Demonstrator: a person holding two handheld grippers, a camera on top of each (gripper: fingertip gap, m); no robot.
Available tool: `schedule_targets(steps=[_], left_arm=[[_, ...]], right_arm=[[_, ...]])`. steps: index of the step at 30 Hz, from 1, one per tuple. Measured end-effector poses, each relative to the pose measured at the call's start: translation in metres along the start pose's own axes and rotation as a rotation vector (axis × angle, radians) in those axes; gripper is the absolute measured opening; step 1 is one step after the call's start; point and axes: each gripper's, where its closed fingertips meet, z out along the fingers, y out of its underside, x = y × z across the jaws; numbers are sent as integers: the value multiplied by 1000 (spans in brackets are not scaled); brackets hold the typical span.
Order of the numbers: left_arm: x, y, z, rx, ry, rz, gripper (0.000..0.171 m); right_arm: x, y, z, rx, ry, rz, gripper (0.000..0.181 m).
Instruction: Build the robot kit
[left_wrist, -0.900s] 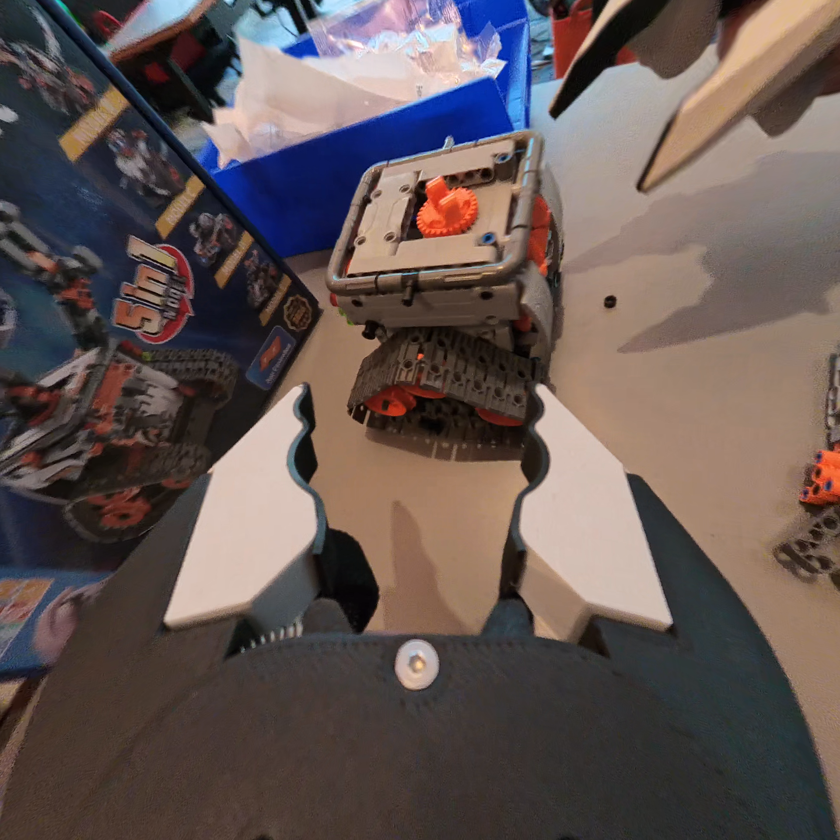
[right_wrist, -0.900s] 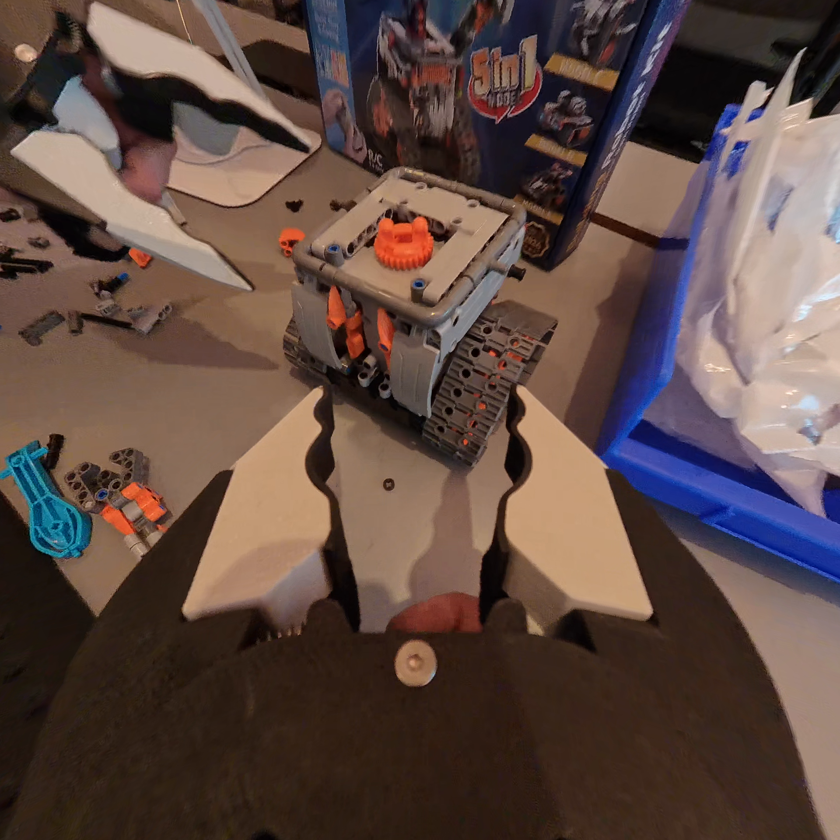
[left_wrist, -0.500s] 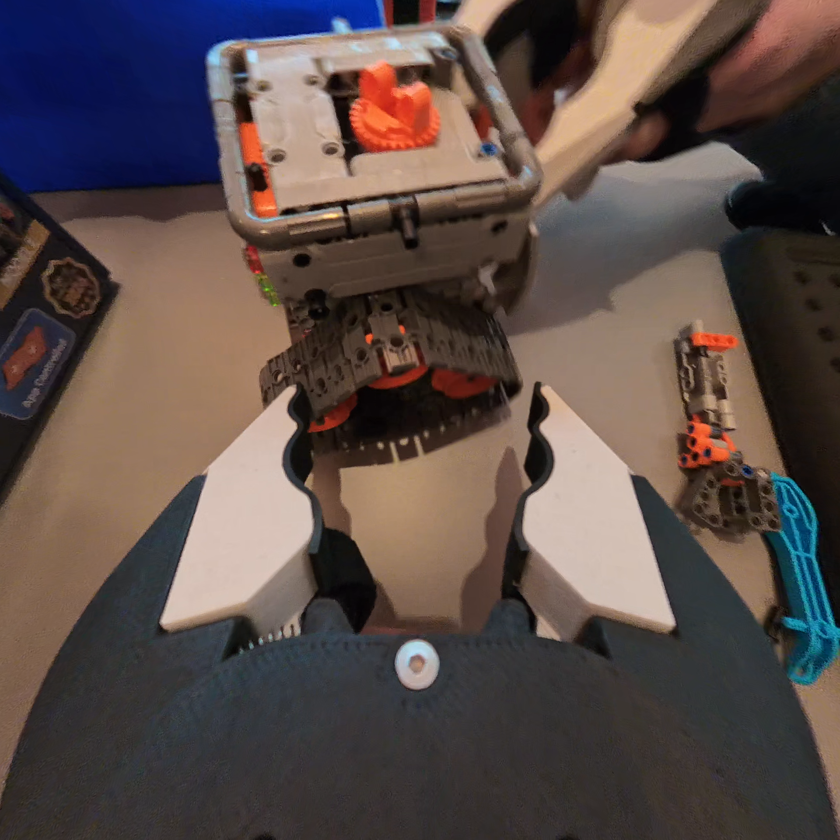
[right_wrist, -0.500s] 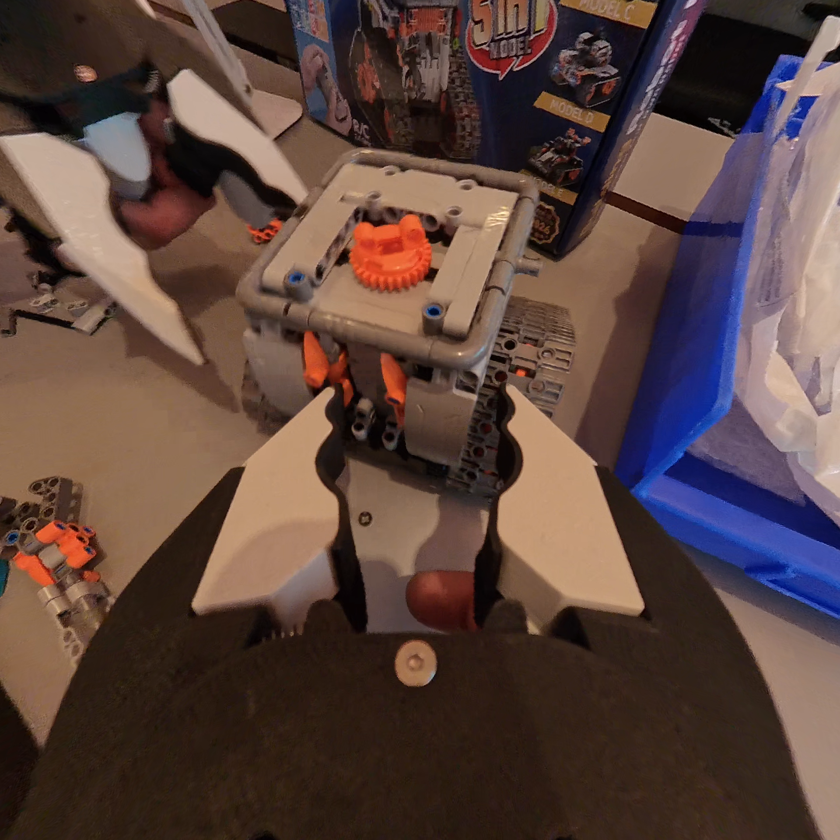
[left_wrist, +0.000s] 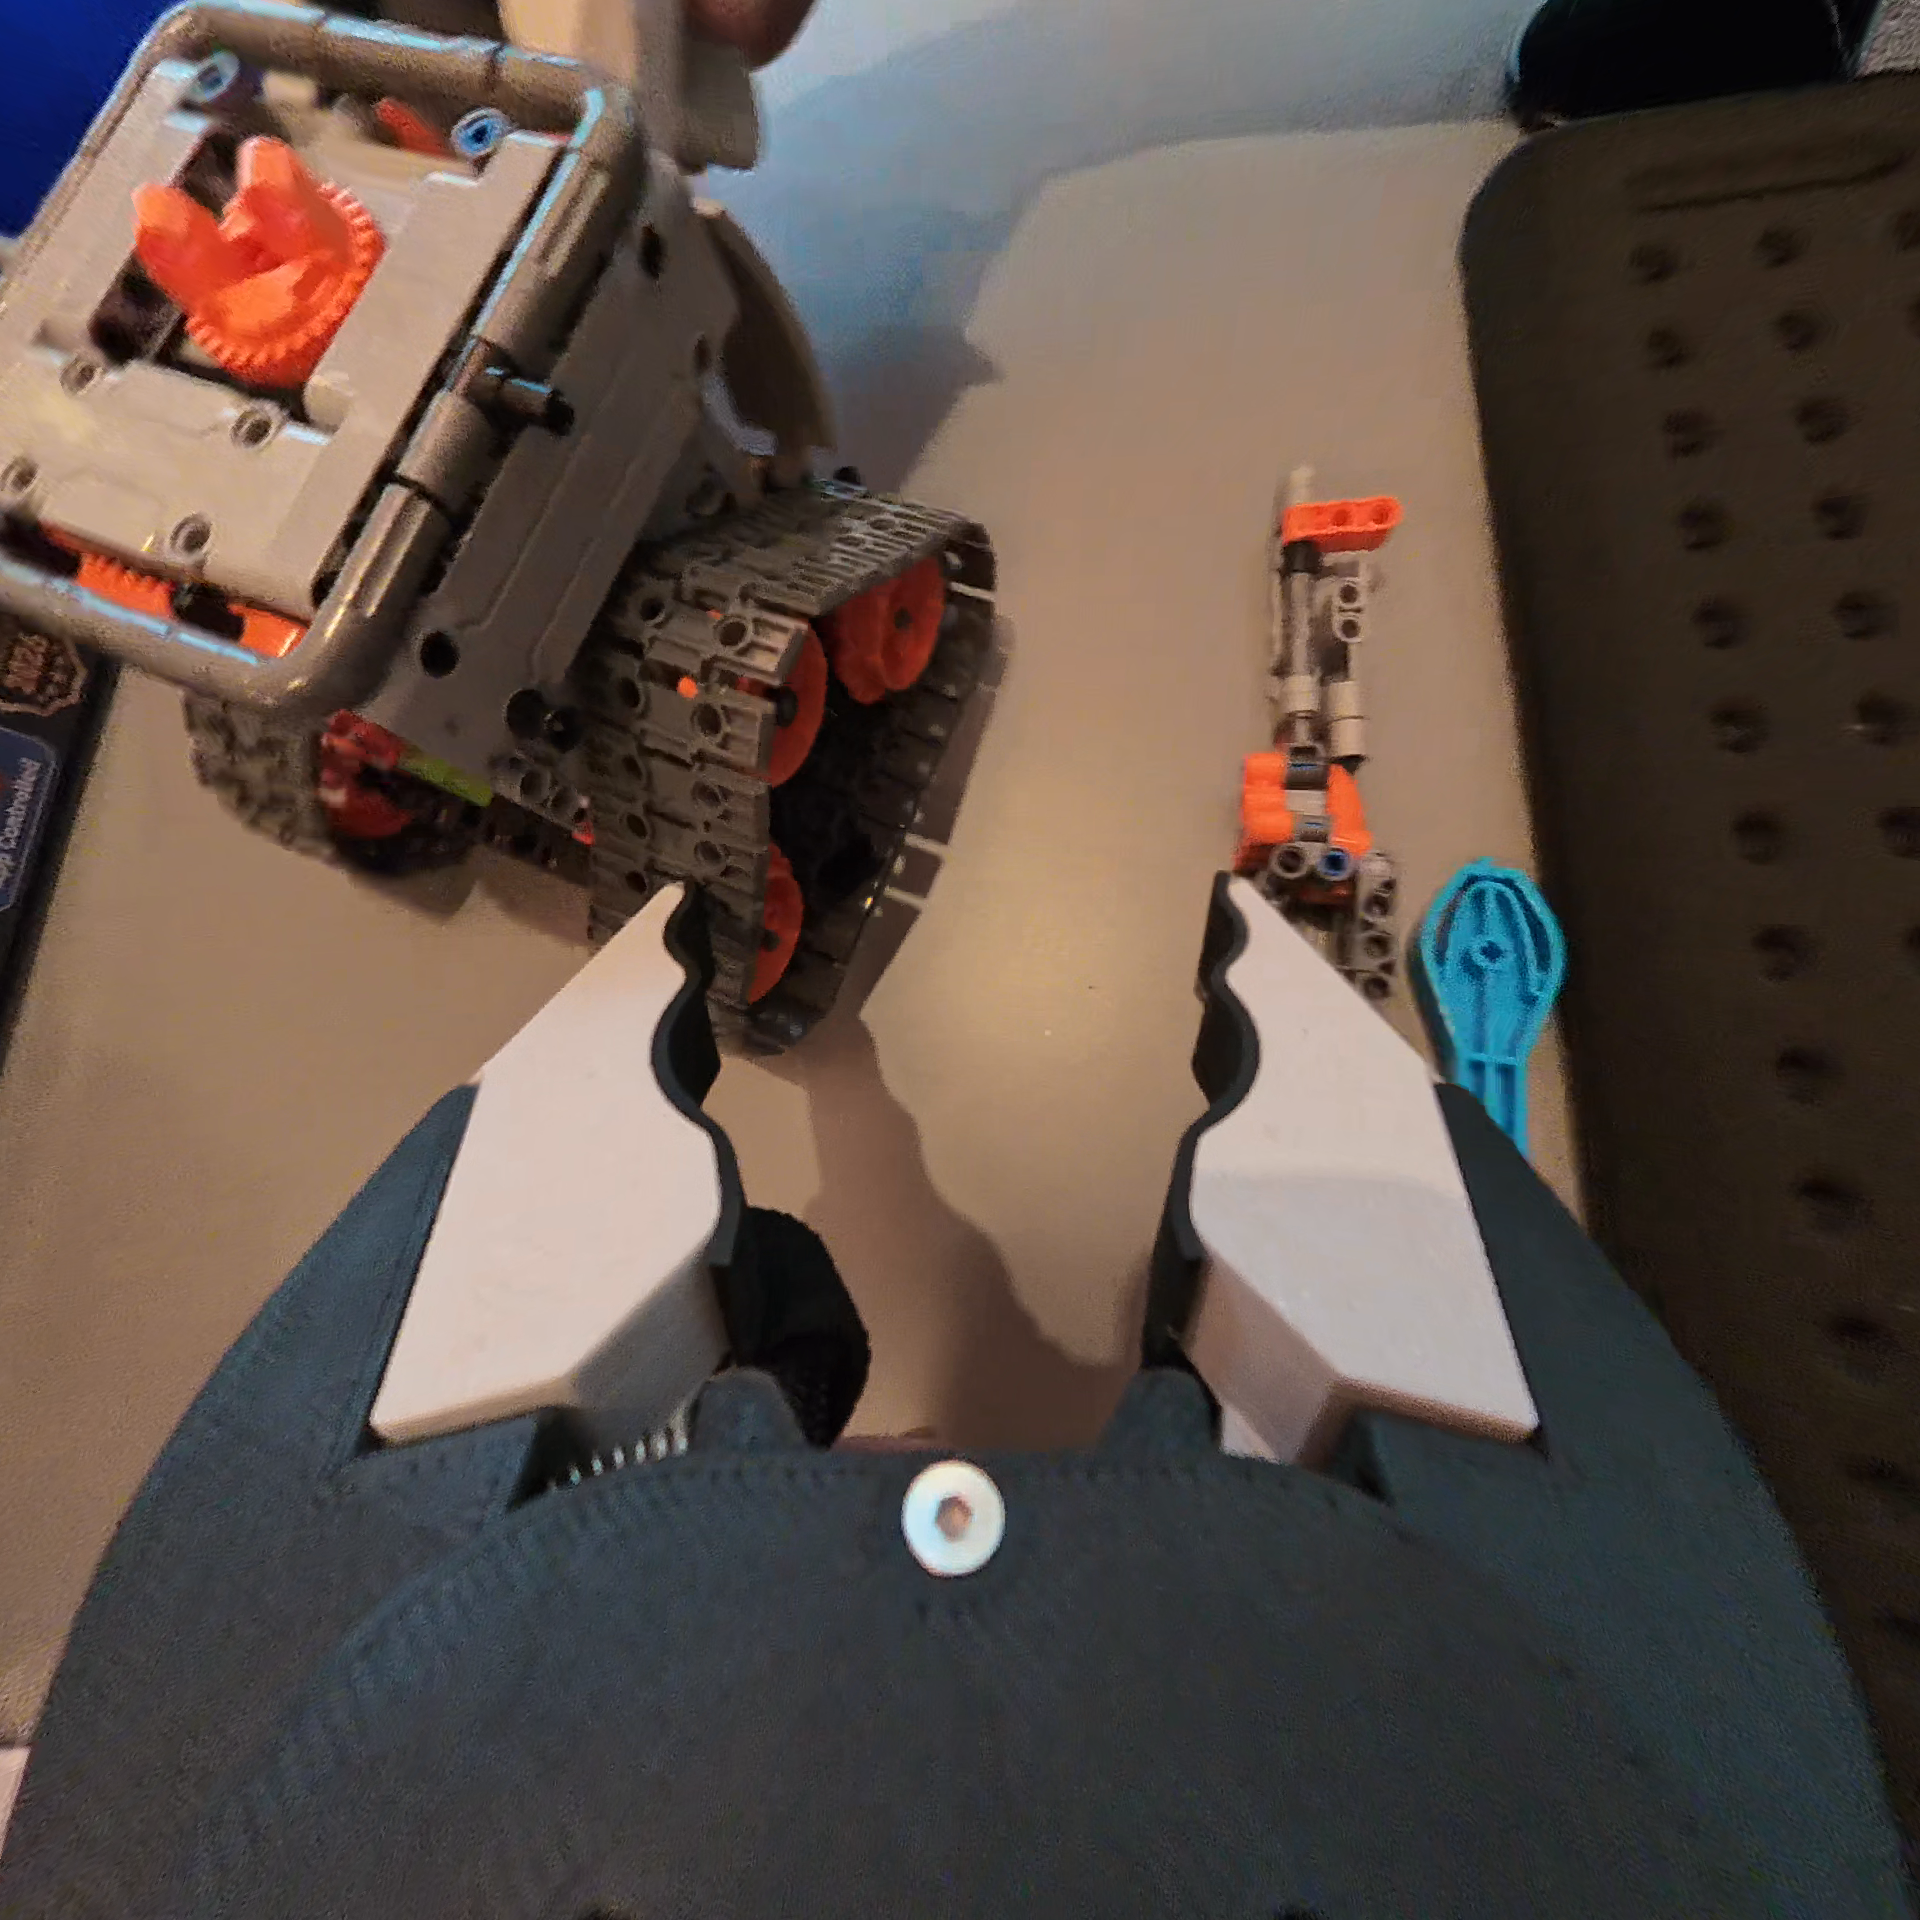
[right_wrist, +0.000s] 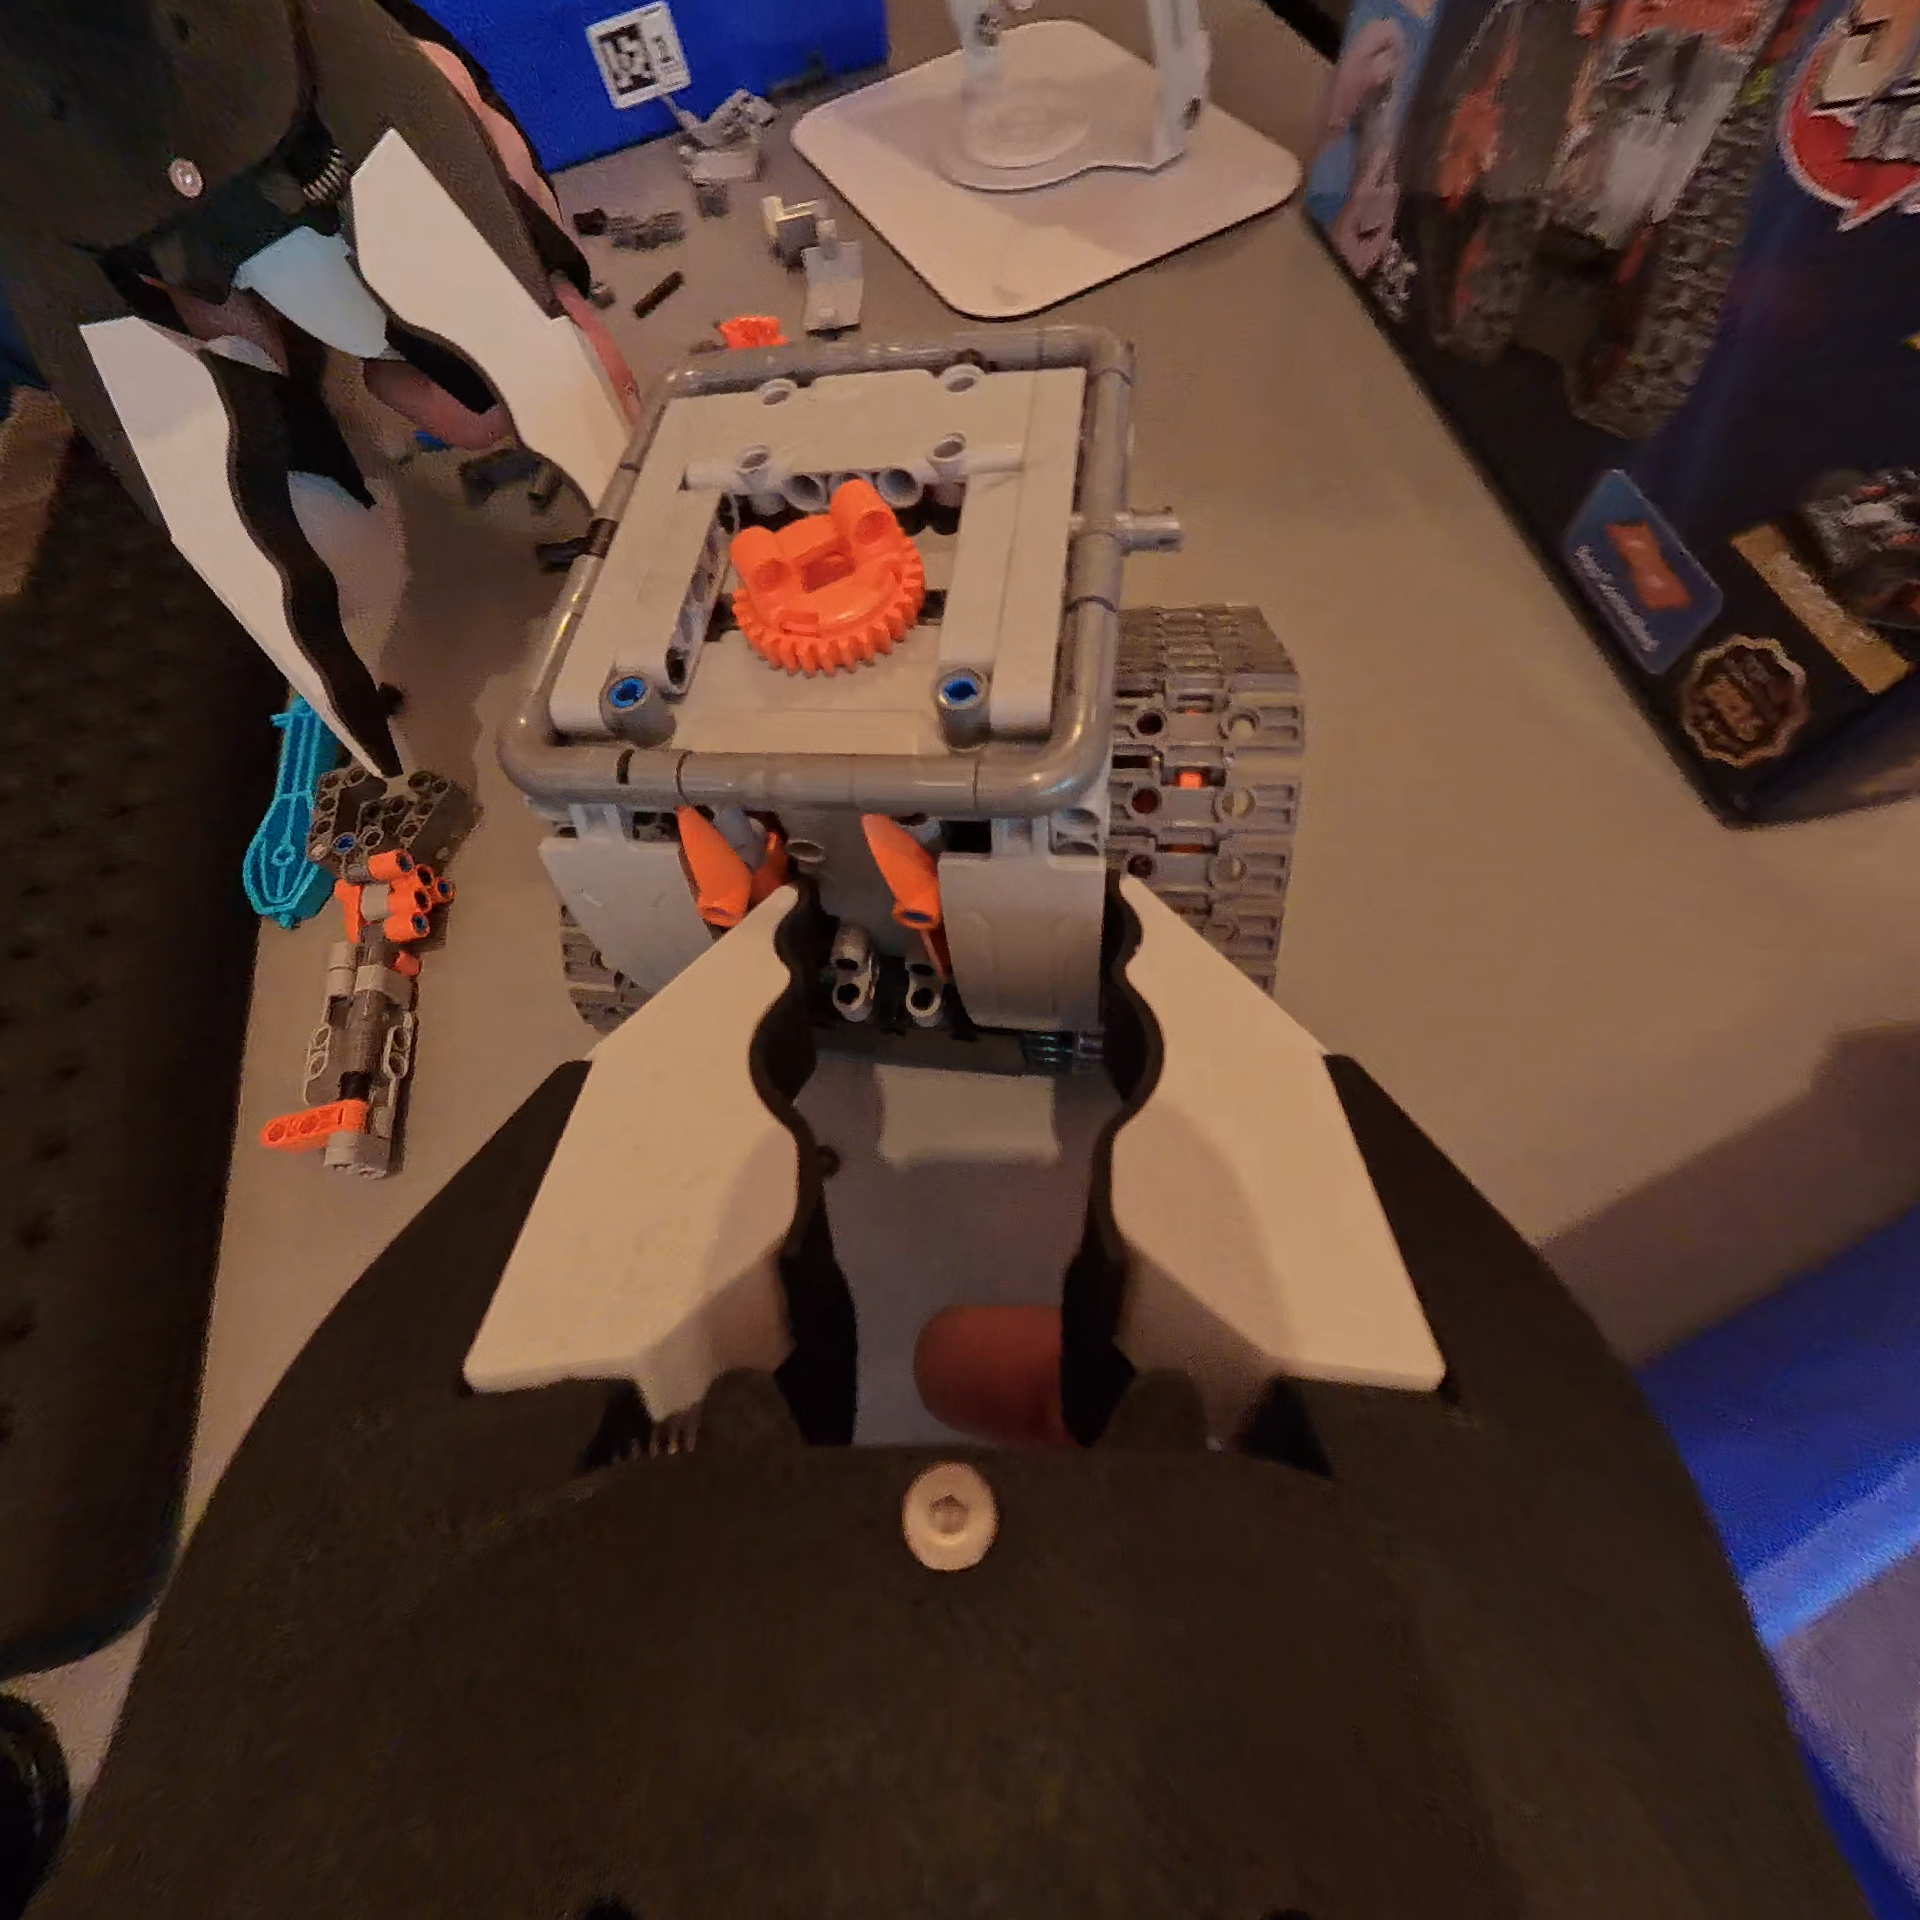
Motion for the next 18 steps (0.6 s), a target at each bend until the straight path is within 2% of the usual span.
schedule_targets(steps=[3,4,5,7,8,10,13,16,18], left_arm=[[21,-2,-1,46,20,78,78],[30,-6,-1,79,58,71,79],[34,-8,-3,92,75,78,73],[33,-9,-13,104,84,104,68],[28,-9,-21,111,89,94,68],[12,-9,-36,143,70,69,71],[-25,-7,-51,171,-10,26,79],[-56,-4,-49,190,-31,-47,85],[-75,1,-37,175,-48,-57,92]], right_arm=[[16,5,10,-92,1,122,57],[15,9,12,-139,11,126,53],[12,12,10,-182,38,105,53],[7,14,0,-238,106,101,61],[6,14,-7,-246,149,103,67],[1,7,-25,-217,239,105,68],[-27,2,-43,-199,311,44,67],[-65,5,-35,-200,274,18,69],[-77,10,-20,-212,266,16,72]])
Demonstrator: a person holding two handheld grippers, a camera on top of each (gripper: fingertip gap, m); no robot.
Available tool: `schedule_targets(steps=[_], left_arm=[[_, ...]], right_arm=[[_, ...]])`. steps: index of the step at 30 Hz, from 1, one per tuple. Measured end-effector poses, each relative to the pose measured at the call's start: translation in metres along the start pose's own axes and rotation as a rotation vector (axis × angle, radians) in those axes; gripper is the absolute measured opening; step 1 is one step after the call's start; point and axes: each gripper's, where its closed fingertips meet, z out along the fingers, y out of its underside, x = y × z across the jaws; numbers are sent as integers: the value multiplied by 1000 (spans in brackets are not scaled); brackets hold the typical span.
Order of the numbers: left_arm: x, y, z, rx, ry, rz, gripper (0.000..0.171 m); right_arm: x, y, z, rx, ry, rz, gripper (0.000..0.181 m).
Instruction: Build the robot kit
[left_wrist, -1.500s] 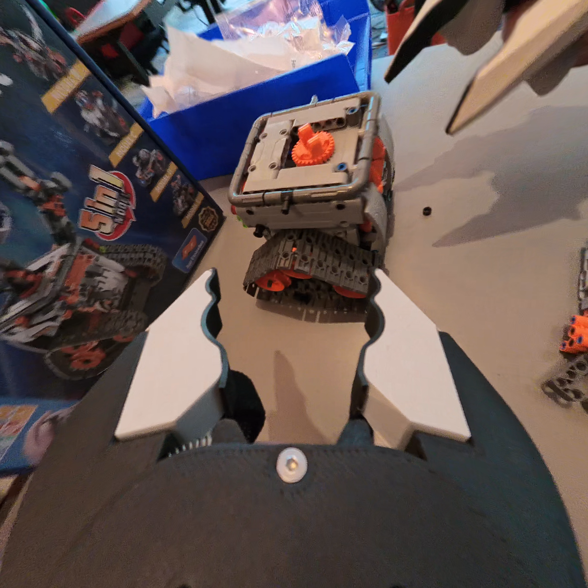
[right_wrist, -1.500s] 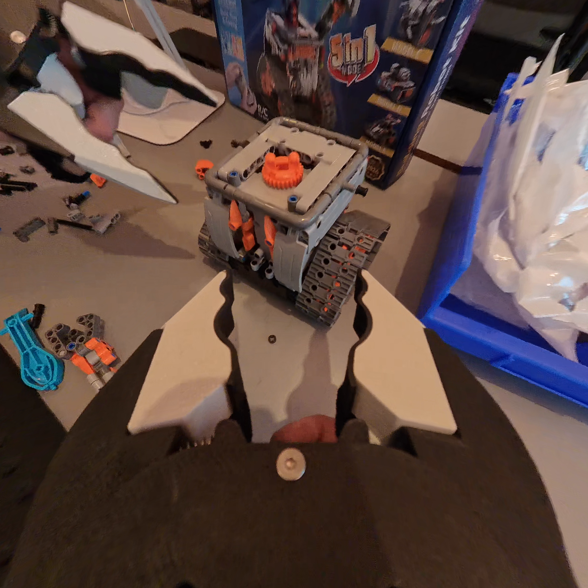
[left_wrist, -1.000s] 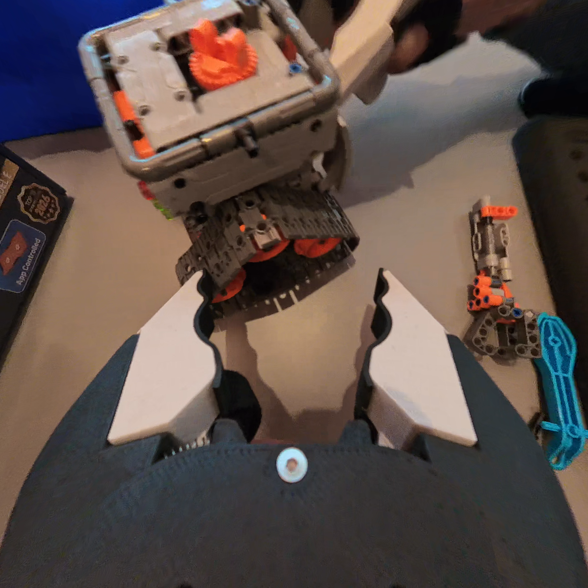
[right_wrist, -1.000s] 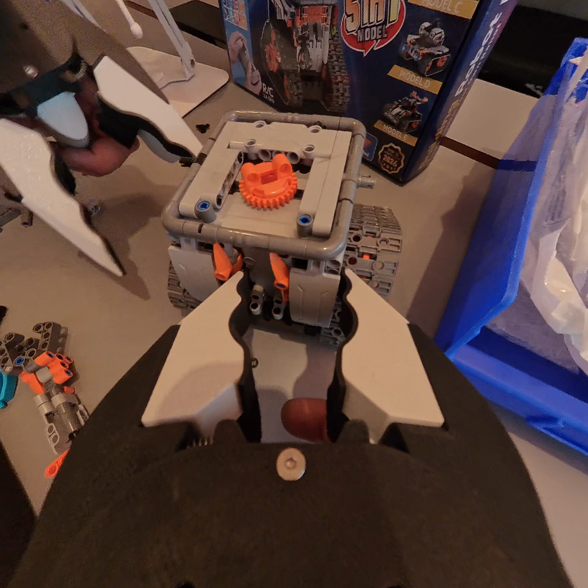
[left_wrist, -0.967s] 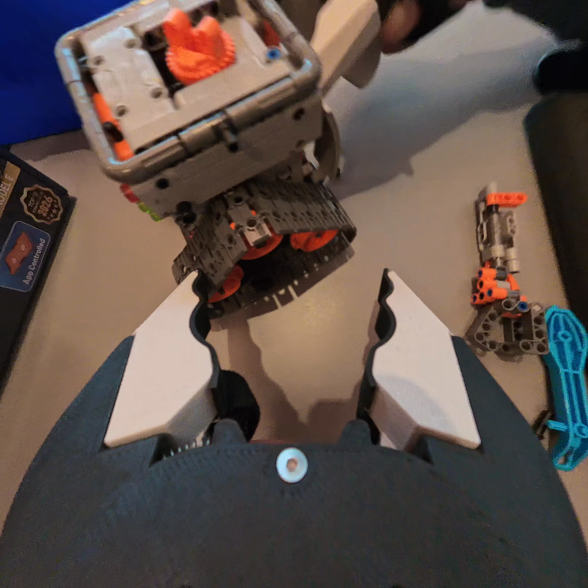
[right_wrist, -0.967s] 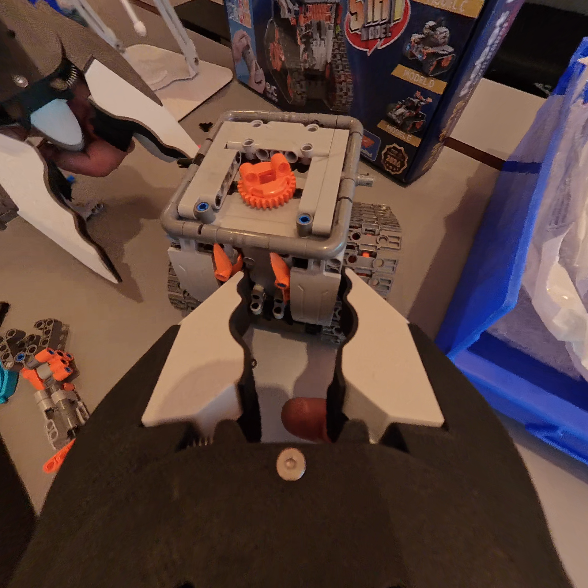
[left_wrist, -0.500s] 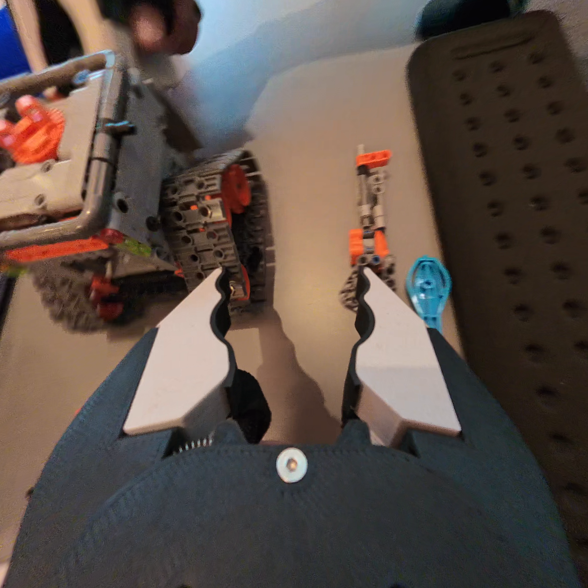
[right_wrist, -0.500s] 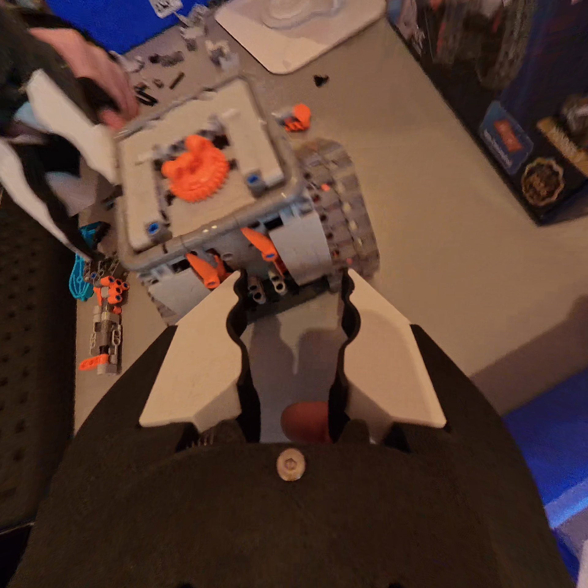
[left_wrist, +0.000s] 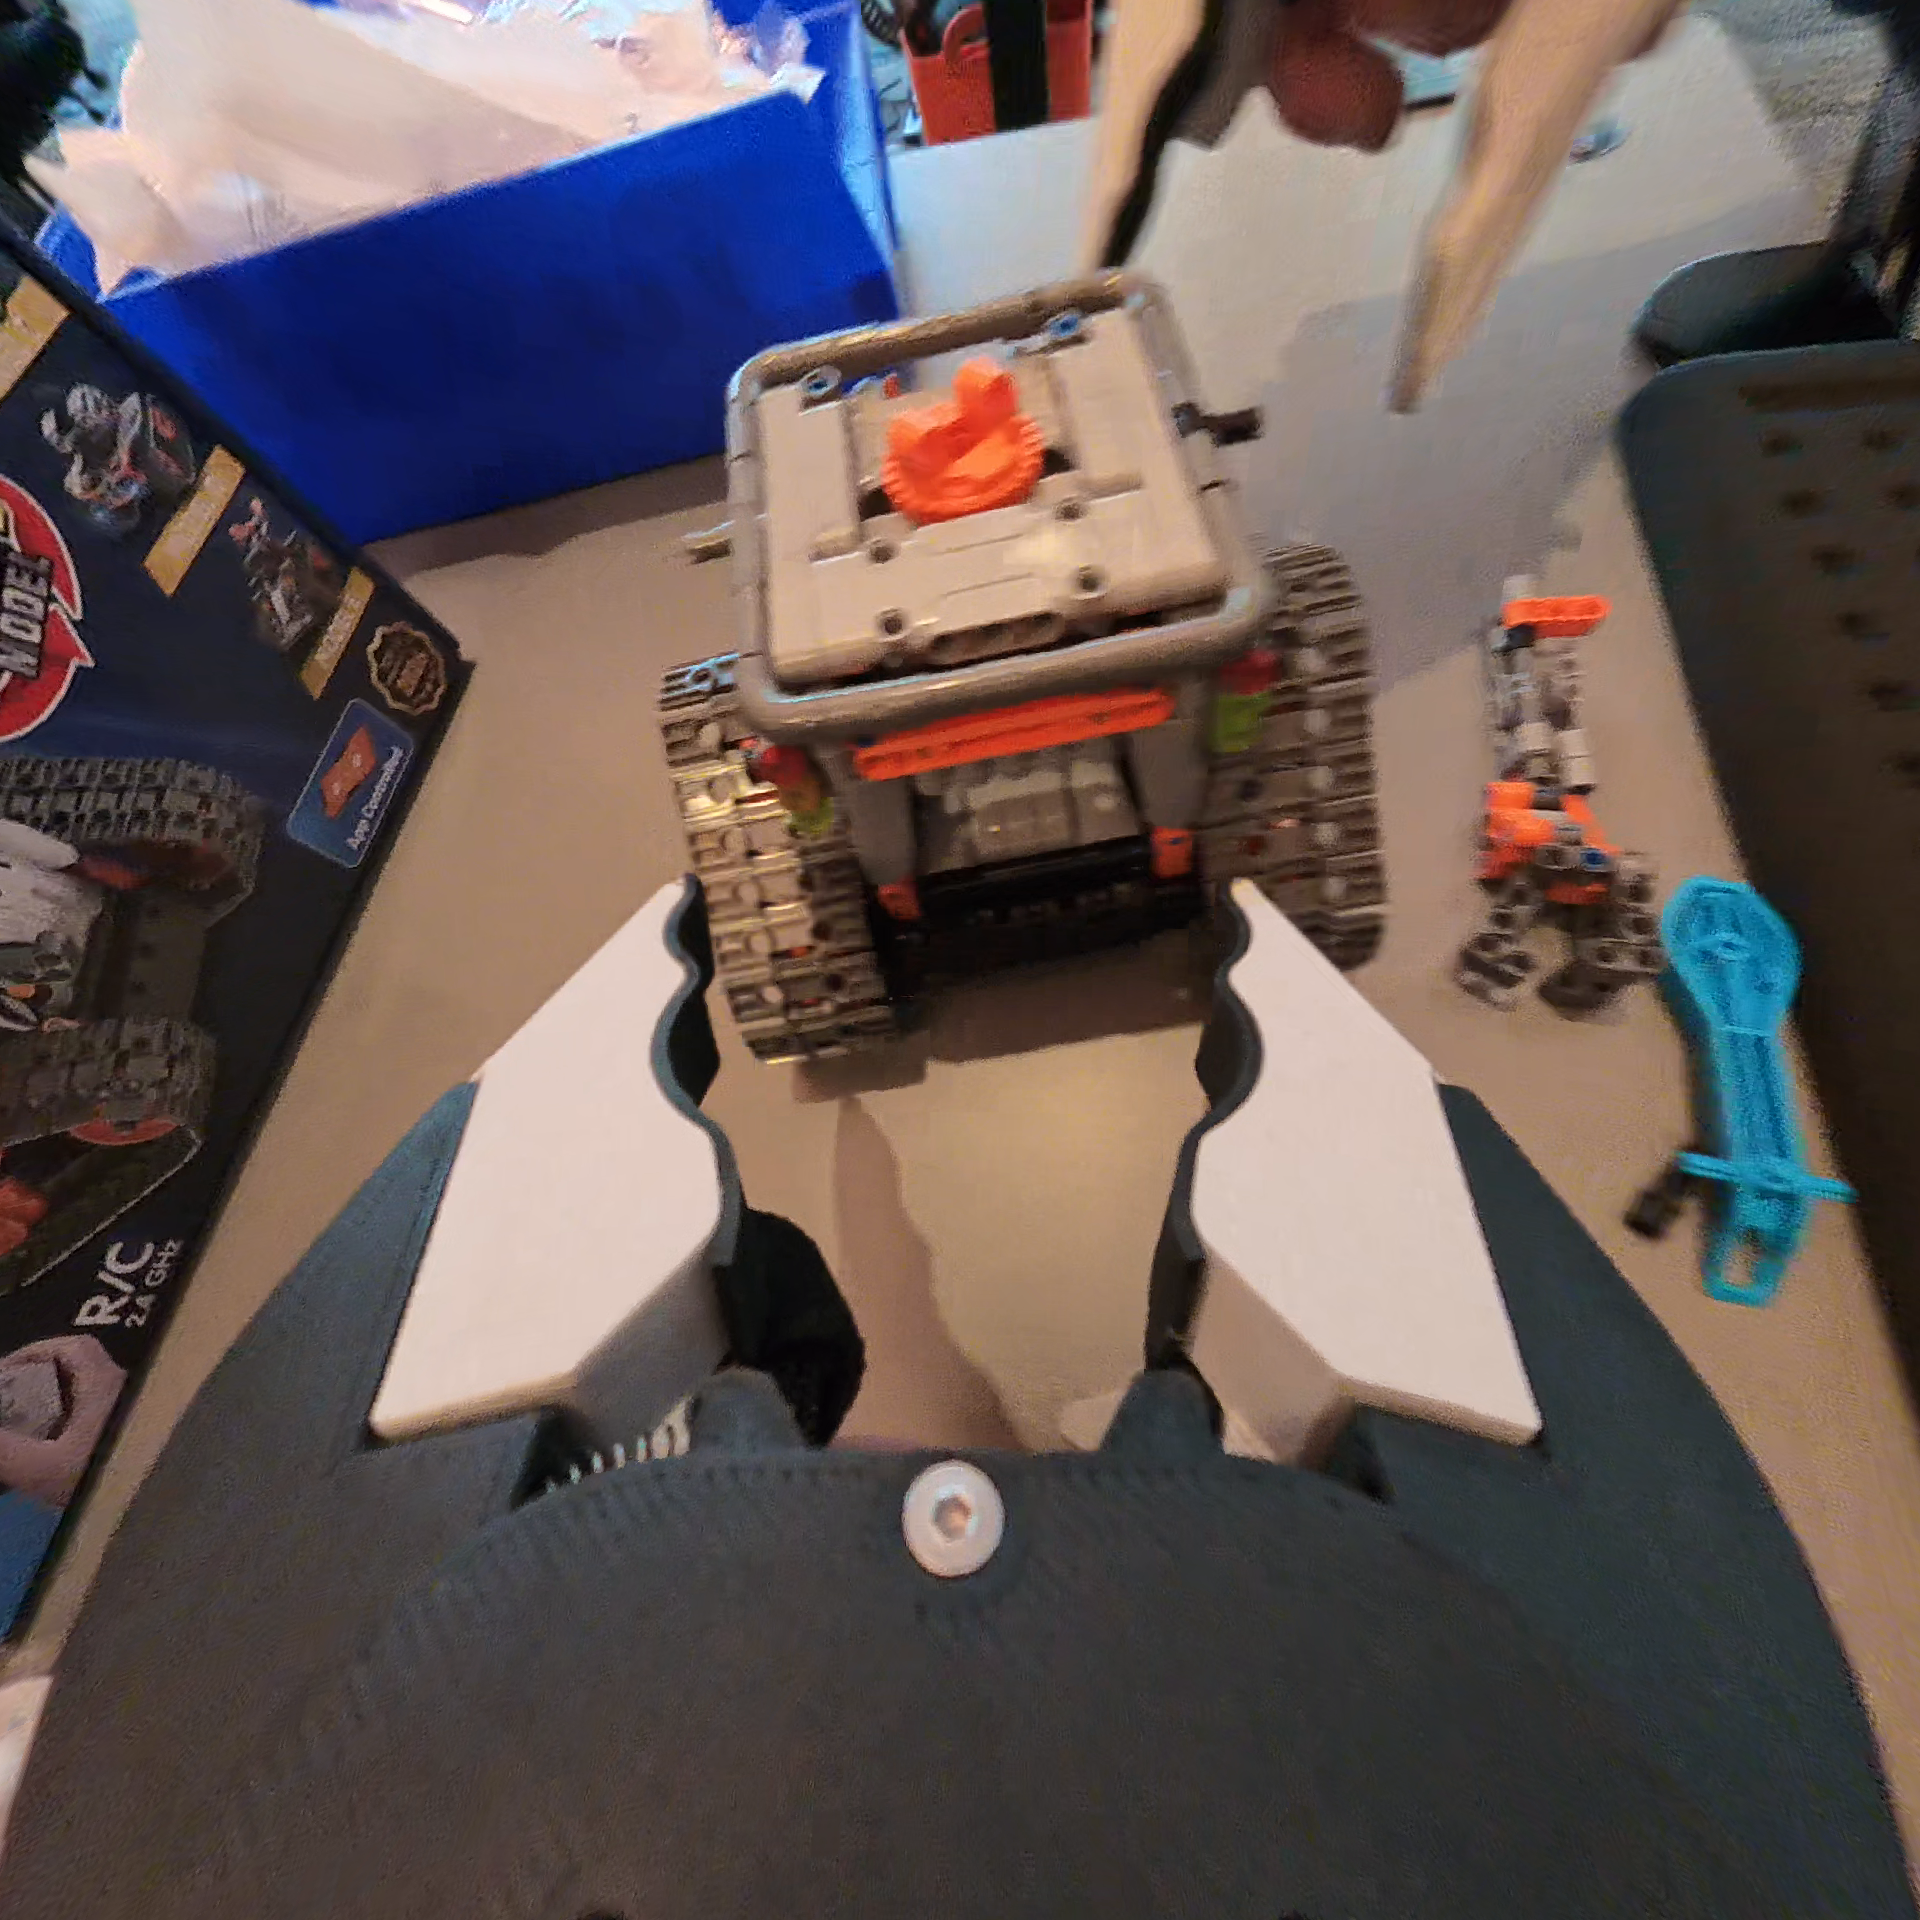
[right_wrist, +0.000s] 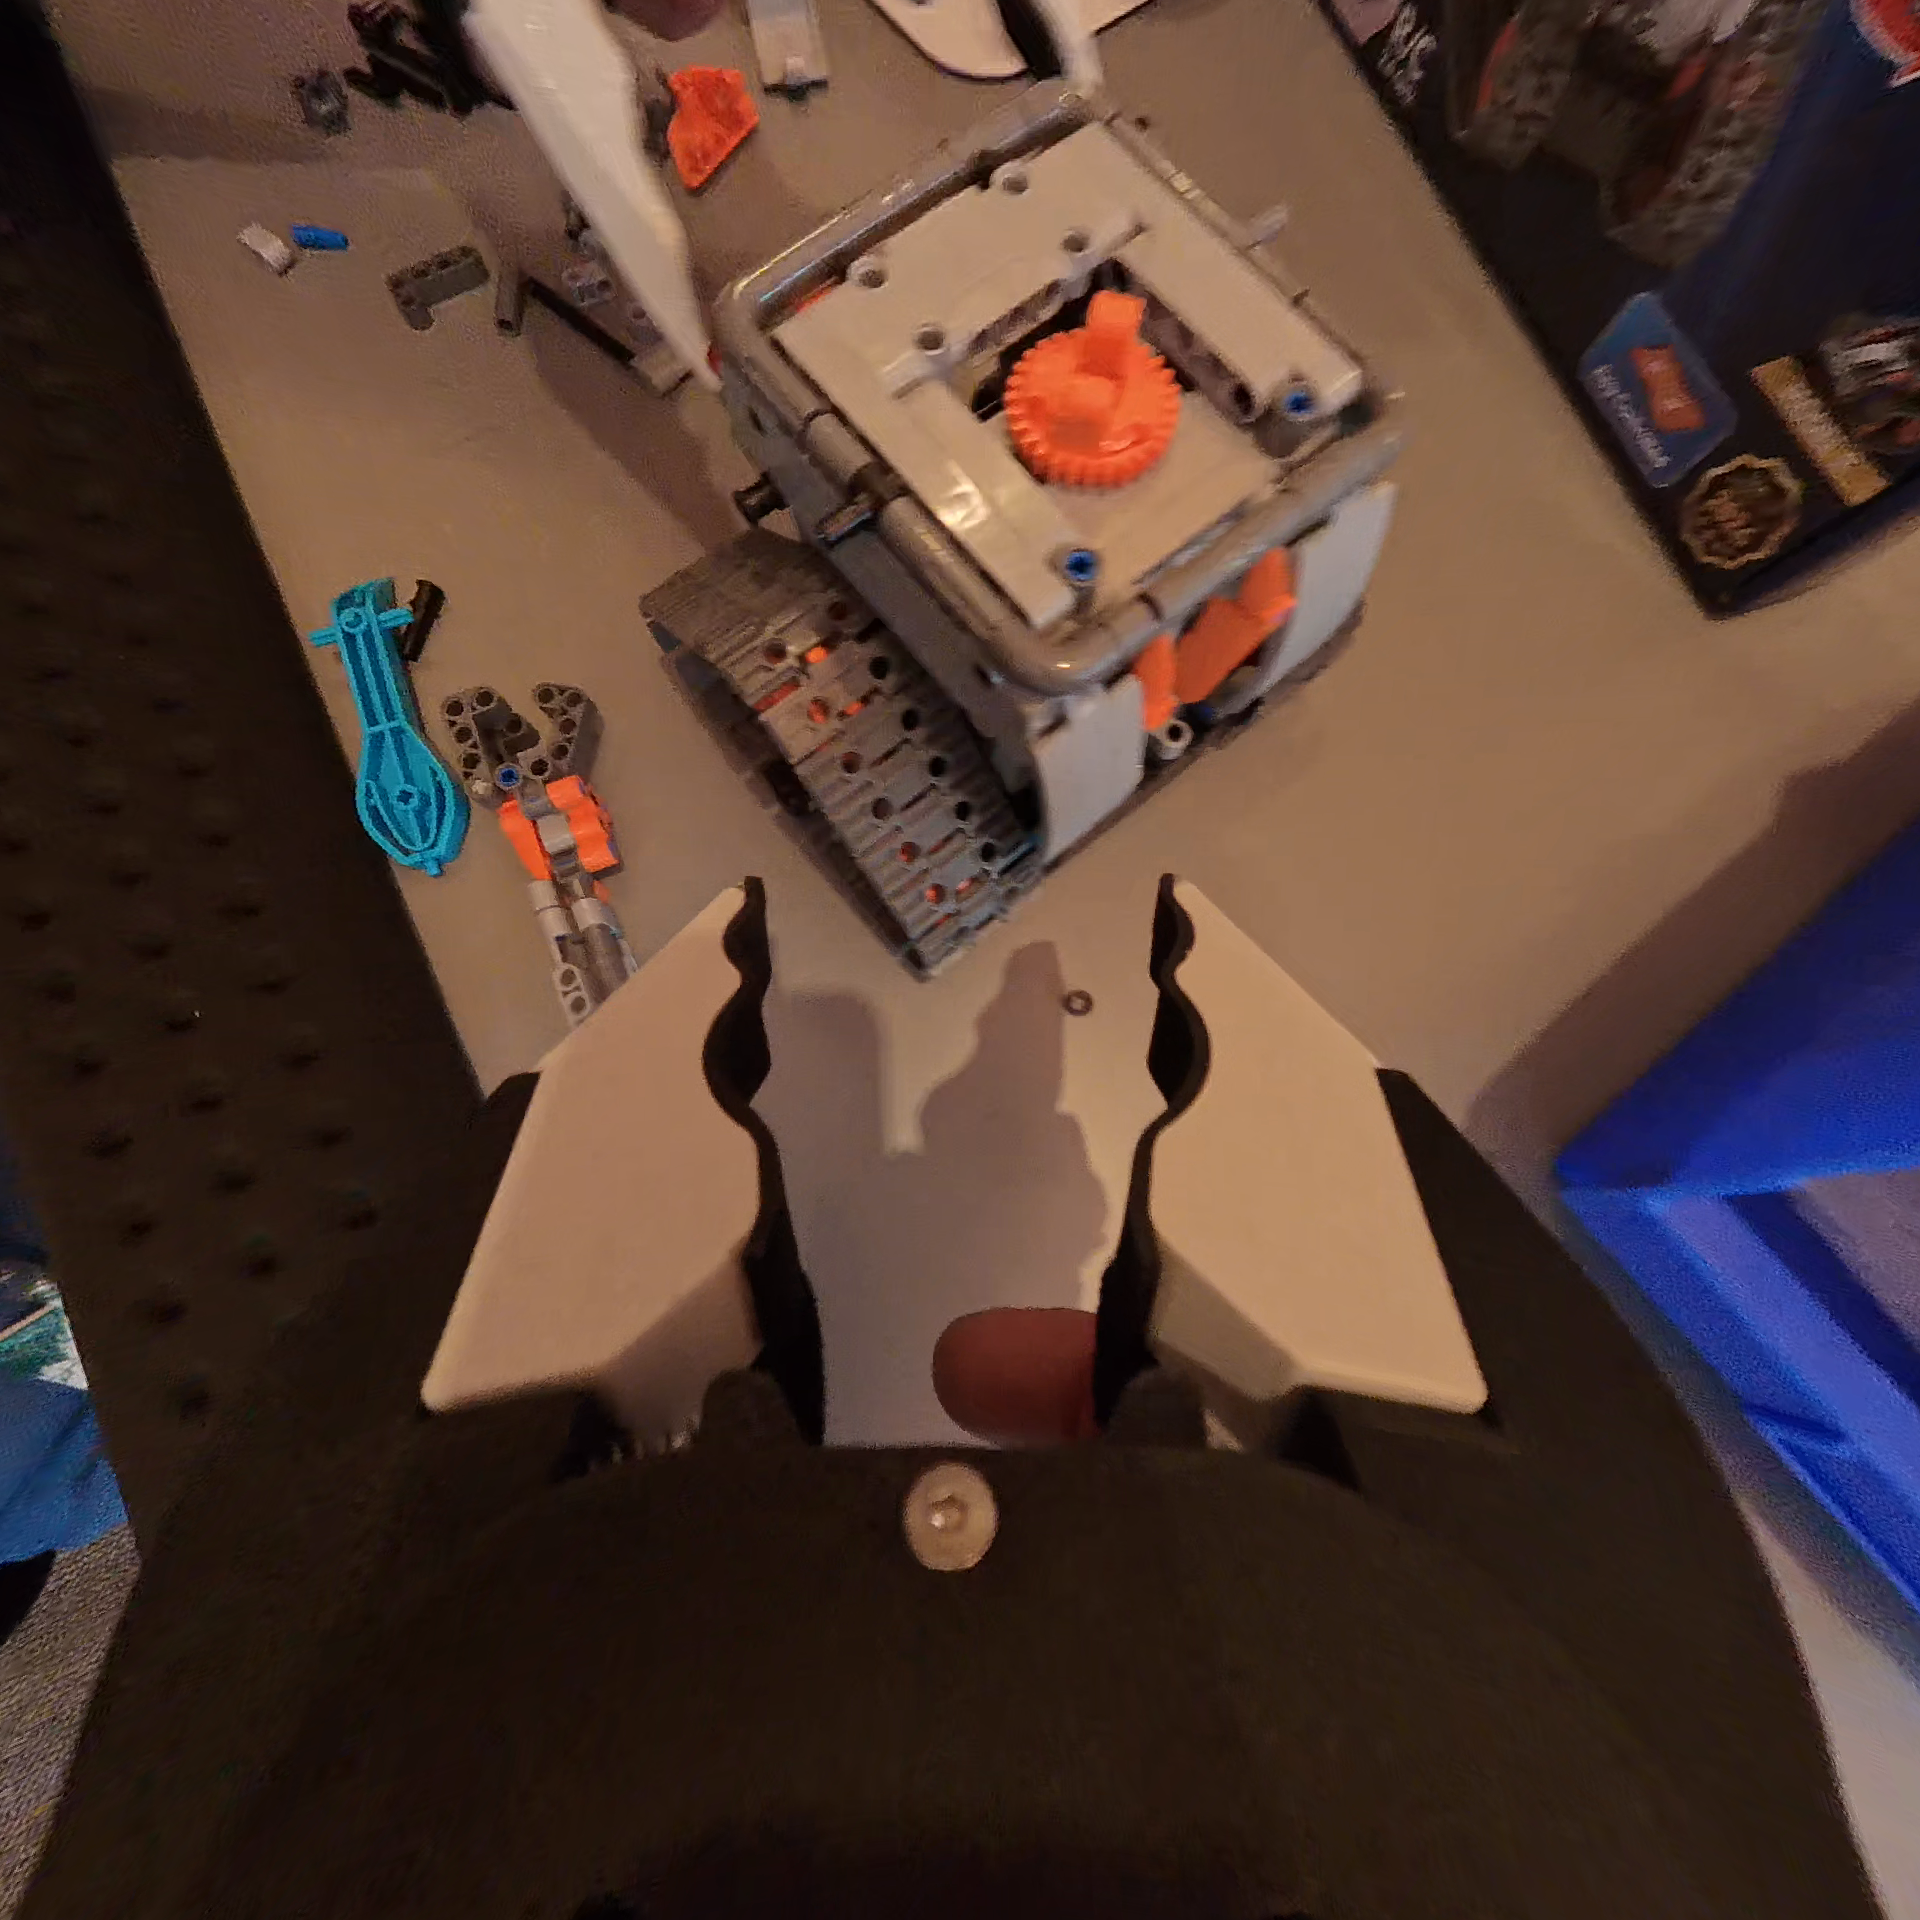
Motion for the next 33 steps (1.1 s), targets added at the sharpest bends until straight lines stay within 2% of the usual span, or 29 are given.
schedule_targets(steps=[2,4,7,10,15,19,20,22,24,28,31,33], left_arm=[[-13,9,16,-44,-11,2,94],[-13,17,29,-79,23,9,94],[-10,24,37,-108,24,35,98],[-6,29,30,-144,3,32,98],[1,45,5,-178,-67,19,83],[8,53,-15,-172,-93,3,75],[8,56,-20,-177,-108,-5,77],[12,58,-30,-174,-119,-25,80],[23,54,-38,-145,-101,-22,79],[50,44,-42,-134,-57,40,77],[69,36,-39,-121,-20,68,77],[86,31,-35,-109,26,84,76]], right_arm=[[-2,0,15,-3,29,21,79],[3,3,29,-17,56,46,80],[5,1,41,-3,42,16,74],[11,-1,43,5,14,-23,78],[29,-3,48,-8,12,-37,96],[36,-5,43,0,76,-14,92],[34,-1,37,-9,100,-17,92],[20,7,24,-12,107,-57,88],[-17,10,16,13,1,-127,80],[-81,34,26,-99,-142,-259,68],[-97,42,39,-150,-156,-280,56],[-94,45,45,-171,-123,-287,37]])
